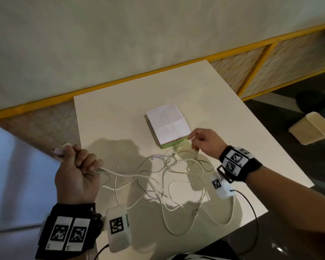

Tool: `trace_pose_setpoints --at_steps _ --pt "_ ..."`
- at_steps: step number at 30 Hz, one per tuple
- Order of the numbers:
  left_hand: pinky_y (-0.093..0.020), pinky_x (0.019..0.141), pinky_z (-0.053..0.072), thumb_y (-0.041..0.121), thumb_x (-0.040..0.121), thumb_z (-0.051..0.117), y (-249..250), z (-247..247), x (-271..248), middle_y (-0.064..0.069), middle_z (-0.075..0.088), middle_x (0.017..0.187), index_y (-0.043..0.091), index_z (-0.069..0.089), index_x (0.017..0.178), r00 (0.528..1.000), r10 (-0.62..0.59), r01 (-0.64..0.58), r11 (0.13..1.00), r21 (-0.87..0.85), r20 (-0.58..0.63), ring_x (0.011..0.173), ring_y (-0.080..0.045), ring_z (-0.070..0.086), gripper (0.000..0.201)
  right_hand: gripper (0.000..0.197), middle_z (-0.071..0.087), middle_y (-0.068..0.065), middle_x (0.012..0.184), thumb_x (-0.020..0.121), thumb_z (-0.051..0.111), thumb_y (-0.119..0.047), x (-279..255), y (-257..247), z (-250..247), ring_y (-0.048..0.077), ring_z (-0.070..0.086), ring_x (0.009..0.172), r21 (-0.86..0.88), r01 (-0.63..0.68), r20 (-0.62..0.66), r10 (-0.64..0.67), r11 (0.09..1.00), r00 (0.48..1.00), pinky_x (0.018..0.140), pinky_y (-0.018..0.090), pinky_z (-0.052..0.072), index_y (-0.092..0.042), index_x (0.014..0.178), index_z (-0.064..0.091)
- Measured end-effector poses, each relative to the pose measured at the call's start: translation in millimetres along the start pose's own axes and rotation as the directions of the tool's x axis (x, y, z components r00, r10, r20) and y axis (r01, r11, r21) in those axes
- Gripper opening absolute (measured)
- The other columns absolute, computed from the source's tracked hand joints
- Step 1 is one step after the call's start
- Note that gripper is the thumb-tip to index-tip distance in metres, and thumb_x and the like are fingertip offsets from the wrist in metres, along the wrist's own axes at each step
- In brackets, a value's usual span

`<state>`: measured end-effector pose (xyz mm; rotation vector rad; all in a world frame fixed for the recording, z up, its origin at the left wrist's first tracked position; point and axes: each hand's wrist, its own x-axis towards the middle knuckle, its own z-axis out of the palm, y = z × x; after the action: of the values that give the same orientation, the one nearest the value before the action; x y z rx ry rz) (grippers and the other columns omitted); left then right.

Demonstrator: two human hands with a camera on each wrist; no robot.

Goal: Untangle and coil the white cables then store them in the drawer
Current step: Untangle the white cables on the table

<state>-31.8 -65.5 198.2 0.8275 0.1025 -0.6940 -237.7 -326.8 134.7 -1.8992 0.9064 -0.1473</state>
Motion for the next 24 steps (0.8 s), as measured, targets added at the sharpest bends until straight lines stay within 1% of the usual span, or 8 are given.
trace_pose_setpoints --at_steps 1,2,4,7,11,15,19,24 --pt "-0.011 0.038 0.029 0.038 0.086 0.045 -1 0 -1 0.011 0.033 0.044 0.023 0.047 0.065 1.000 -0.001 0.001 1.000 -0.005 -0.003 0.036 -0.002 0.030 0.026 0.020 0.065 0.004 0.070 0.084 0.052 -0.003 14 2 1 0.007 0.055 0.056 -0.121 0.021 -0.060 -0.028 0.992 0.998 0.063 0.024 0.042 -0.019 0.083 0.064" --pt "-0.011 0.039 0.029 0.037 0.087 0.045 -3 -1 -1 0.011 0.034 0.044 0.023 0.047 0.066 1.000 -0.002 0.002 1.000 -0.008 -0.008 0.036 -0.002 0.030 0.026 0.018 0.066 0.006 0.079 0.086 0.051 -0.007 26 5 4 0.011 0.057 0.066 -0.274 0.032 -0.033 -0.043 0.961 0.999 0.069 0.025 0.042 -0.017 0.090 0.066" --pt "-0.011 0.039 0.030 0.037 0.086 0.046 -7 0 -3 0.011 0.033 0.045 0.022 0.047 0.067 1.000 -0.010 0.010 1.000 -0.017 -0.029 0.036 -0.002 0.030 0.024 0.027 0.065 0.010 0.109 0.090 0.046 -0.010 49 18 18 0.024 0.060 0.097 -0.540 0.048 0.162 0.048 0.840 0.986 0.087 0.030 0.045 -0.016 0.107 0.065" --pt "-0.011 0.039 0.030 0.037 0.085 0.047 -13 0 -5 0.011 0.032 0.046 0.022 0.046 0.068 0.998 -0.030 0.029 0.999 -0.029 -0.062 0.036 -0.002 0.030 0.023 0.039 0.052 0.008 0.135 0.089 0.041 -0.007 67 35 38 0.028 0.051 0.122 -0.688 0.022 0.255 0.213 0.725 0.943 0.101 0.035 0.041 -0.024 0.118 0.061" --pt "-0.012 0.037 0.032 0.036 0.084 0.047 -18 0 -12 0.010 0.032 0.045 0.021 0.049 0.070 0.995 -0.040 0.038 0.999 -0.021 -0.087 0.035 -0.002 0.031 0.021 0.041 0.046 0.006 0.142 0.094 0.035 -0.012 75 47 58 0.029 0.047 0.126 -0.772 0.059 0.248 0.215 0.633 0.945 0.104 0.037 0.038 -0.025 0.128 0.053" --pt "-0.012 0.034 0.024 0.027 0.094 0.042 -21 1 -21 0.009 0.028 0.041 0.021 0.064 0.069 0.992 -0.035 0.043 0.997 0.059 -0.123 0.031 -0.003 0.026 0.034 0.040 0.054 0.010 0.132 0.094 0.033 -0.012 75 60 67 0.032 0.052 0.118 -0.845 0.069 0.160 0.128 0.530 0.979 0.098 0.043 0.044 -0.020 0.130 0.047" --pt "-0.013 0.032 0.022 0.023 0.085 0.049 -22 0 -23 0.008 0.026 0.038 0.016 0.059 0.088 0.989 -0.048 0.063 0.993 0.102 -0.136 0.029 -0.004 0.025 0.013 0.036 0.046 0.013 0.131 0.093 0.034 -0.011 68 70 61 0.032 0.043 0.120 -0.914 0.054 0.112 0.123 0.403 0.986 0.096 0.045 0.039 -0.013 0.128 0.044" --pt "-0.017 0.034 0.020 0.018 0.097 0.038 -30 -2 -18 0.008 0.025 0.038 0.018 0.056 0.079 0.988 -0.086 0.098 0.991 0.095 -0.127 0.030 -0.002 0.023 0.025 0.029 0.050 0.014 0.122 0.094 0.041 -0.024 57 64 45 0.034 0.044 0.114 -0.860 0.012 0.036 0.037 0.510 0.999 0.094 0.046 0.036 -0.007 0.115 0.049"
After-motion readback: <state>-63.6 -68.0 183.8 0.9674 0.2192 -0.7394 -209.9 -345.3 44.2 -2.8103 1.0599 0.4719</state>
